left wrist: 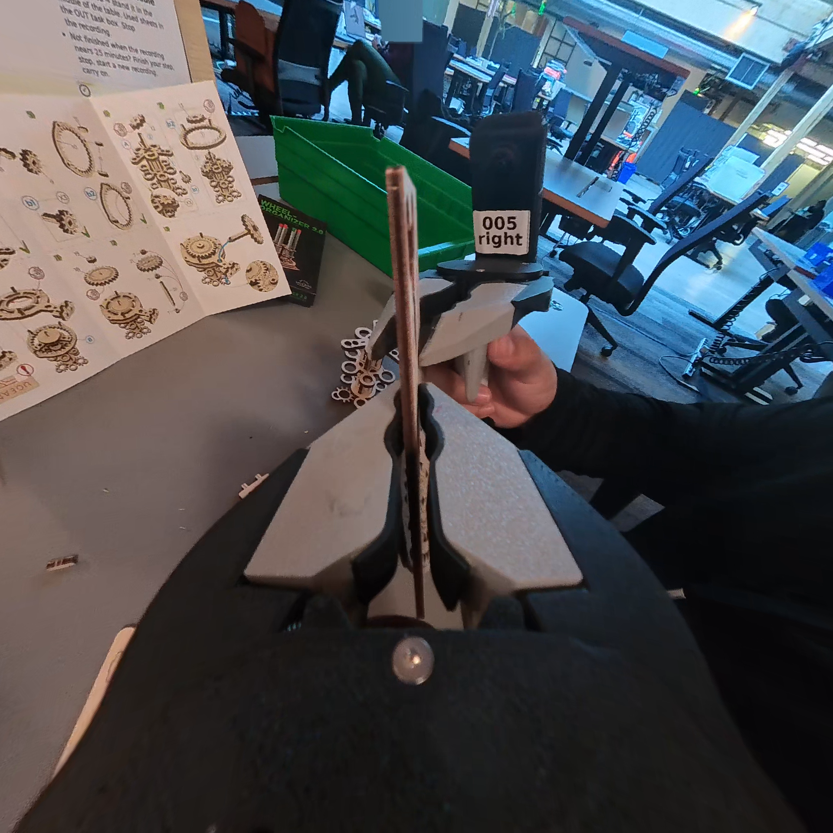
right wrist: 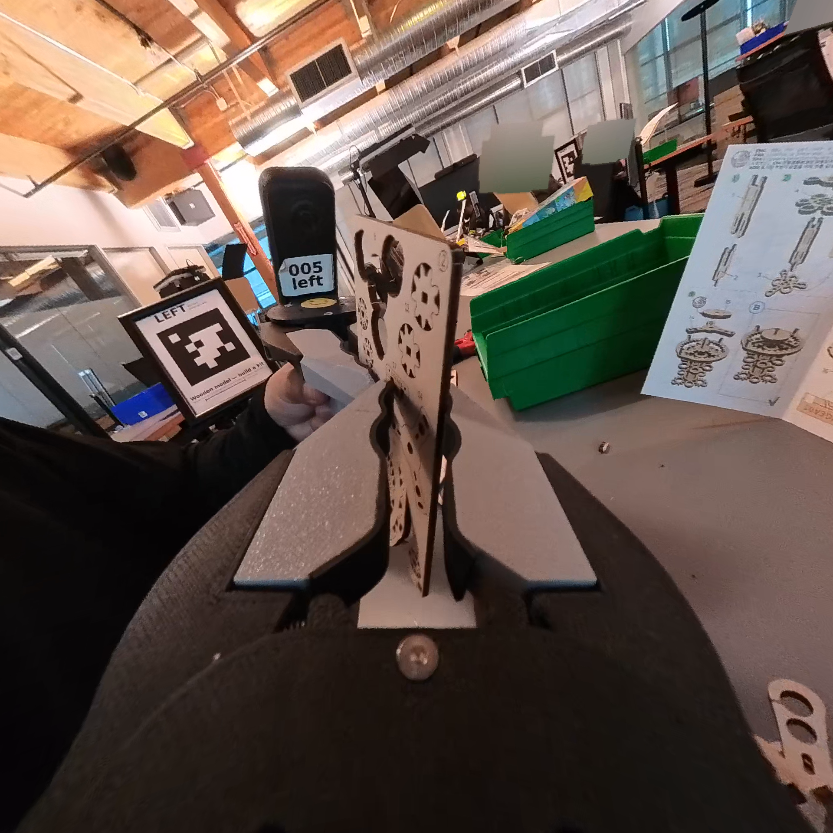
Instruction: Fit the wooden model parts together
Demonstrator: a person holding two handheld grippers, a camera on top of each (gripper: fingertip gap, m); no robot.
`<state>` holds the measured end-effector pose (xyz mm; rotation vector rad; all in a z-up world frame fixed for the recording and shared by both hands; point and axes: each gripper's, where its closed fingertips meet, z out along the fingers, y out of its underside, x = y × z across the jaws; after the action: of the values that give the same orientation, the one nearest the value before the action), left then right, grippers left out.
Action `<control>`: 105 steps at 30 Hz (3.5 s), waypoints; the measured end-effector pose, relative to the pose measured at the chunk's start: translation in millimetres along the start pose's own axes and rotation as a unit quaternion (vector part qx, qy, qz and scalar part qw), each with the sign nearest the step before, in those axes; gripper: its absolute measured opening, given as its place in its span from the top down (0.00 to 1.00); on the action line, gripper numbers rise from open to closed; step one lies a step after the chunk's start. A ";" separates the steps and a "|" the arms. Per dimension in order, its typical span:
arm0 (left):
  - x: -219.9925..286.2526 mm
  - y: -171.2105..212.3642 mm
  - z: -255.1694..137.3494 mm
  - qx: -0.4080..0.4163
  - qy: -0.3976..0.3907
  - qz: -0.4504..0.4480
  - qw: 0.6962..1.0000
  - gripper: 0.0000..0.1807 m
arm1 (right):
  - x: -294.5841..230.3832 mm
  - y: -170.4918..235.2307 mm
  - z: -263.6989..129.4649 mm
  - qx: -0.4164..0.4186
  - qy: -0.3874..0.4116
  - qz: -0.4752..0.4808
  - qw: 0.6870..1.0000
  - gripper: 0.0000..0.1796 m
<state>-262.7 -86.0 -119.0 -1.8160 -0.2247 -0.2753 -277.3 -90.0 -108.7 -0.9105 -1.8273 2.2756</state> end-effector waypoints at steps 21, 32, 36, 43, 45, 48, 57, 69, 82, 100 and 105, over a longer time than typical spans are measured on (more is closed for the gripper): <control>-0.2 9.2 -0.1 -0.015 -0.004 -0.012 1.000 1.00 | 4.3 5.9 2.8 -0.047 0.076 -0.136 0.987 0.94; -21.1 2.6 -6.9 0.017 0.044 -0.041 0.998 1.00 | 17.5 3.8 2.2 -0.025 0.095 -0.091 0.991 0.87; -44.2 -6.6 -23.7 0.063 0.076 -0.049 0.994 1.00 | 25.6 -5.7 -6.3 -0.001 0.146 -0.109 0.983 0.80; -62.6 -24.7 -60.2 0.129 0.044 -0.012 0.991 1.00 | -7.3 15.7 7.3 -0.042 0.101 -0.160 0.981 0.76; -63.2 -35.2 -80.8 0.138 0.020 -0.002 0.990 1.00 | -36.9 40.5 26.7 -0.094 0.053 -0.185 0.977 0.76; -61.9 -47.4 -116.3 0.155 -0.020 0.007 0.988 1.00 | -76.0 94.8 60.0 -0.195 -0.004 -0.223 0.955 0.76; -78.5 -22.2 -187.7 0.169 -0.134 -0.042 0.976 1.00 | -71.6 203.0 120.3 -0.395 0.005 -0.296 0.870 0.76; -83.4 0.7 -223.1 0.191 -0.141 -0.068 0.969 1.00 | -54.7 210.8 129.8 -0.393 0.082 -0.442 0.802 0.94; -103.1 -2.4 -214.9 0.188 -0.135 -0.089 0.969 1.00 | 94.3 95.8 90.5 -0.361 0.217 -0.185 0.888 0.94; -268.9 -24.3 -249.1 -0.001 -0.384 -0.098 0.918 0.99 | 64.7 89.5 61.3 -0.318 0.224 -0.186 0.902 0.80; -312.8 13.6 -231.4 -0.155 -0.408 -0.162 0.885 1.00 | 24.4 96.8 45.1 -0.314 0.198 -0.213 0.904 0.79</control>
<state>-572.8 -316.0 -169.0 -2.1207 -1.1374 0.2648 -291.2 -146.1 -201.7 -0.8345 -2.2891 1.1506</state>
